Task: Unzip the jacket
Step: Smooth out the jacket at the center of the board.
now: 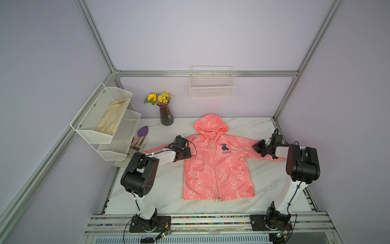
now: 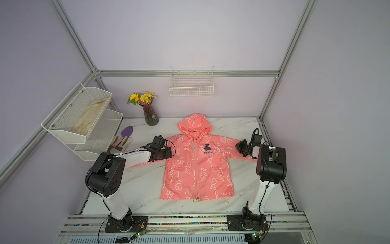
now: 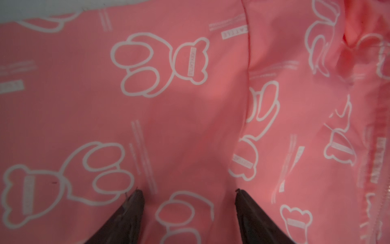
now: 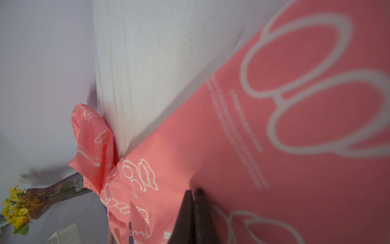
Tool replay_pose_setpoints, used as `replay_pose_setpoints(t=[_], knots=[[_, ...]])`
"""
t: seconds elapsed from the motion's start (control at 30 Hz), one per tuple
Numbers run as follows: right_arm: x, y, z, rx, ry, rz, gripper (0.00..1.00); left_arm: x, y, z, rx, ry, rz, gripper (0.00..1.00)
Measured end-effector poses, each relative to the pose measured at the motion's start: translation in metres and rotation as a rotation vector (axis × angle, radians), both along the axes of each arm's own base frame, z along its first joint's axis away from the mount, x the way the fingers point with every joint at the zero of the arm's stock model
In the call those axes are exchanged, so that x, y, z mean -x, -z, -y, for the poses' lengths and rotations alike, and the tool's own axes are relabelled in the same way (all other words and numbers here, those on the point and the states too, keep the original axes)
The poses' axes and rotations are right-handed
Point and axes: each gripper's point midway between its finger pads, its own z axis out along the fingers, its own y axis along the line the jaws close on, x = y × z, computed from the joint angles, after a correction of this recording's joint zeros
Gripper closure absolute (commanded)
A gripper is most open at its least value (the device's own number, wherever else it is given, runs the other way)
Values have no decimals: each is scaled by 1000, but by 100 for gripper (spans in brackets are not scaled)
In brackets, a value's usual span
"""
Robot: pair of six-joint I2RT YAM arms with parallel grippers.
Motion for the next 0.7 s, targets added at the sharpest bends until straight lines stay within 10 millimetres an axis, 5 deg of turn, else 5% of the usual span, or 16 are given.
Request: replay_pose_setpoints(t=[0.17,0.3,0.53,0.7], knots=[[-18,-6,22,57,-18,18,88,19,-6,23,44,12,11,24],[-21,-15,21,124,-75,0,88,20,-23,26,48,-4,52,17],[-23,-51,-35,273,-235,39,89,11,-41,9,-44,-64,74,30],[-1,-36,-56,294,-274,-8,89,-1,-44,20,-1,-72,62,41]])
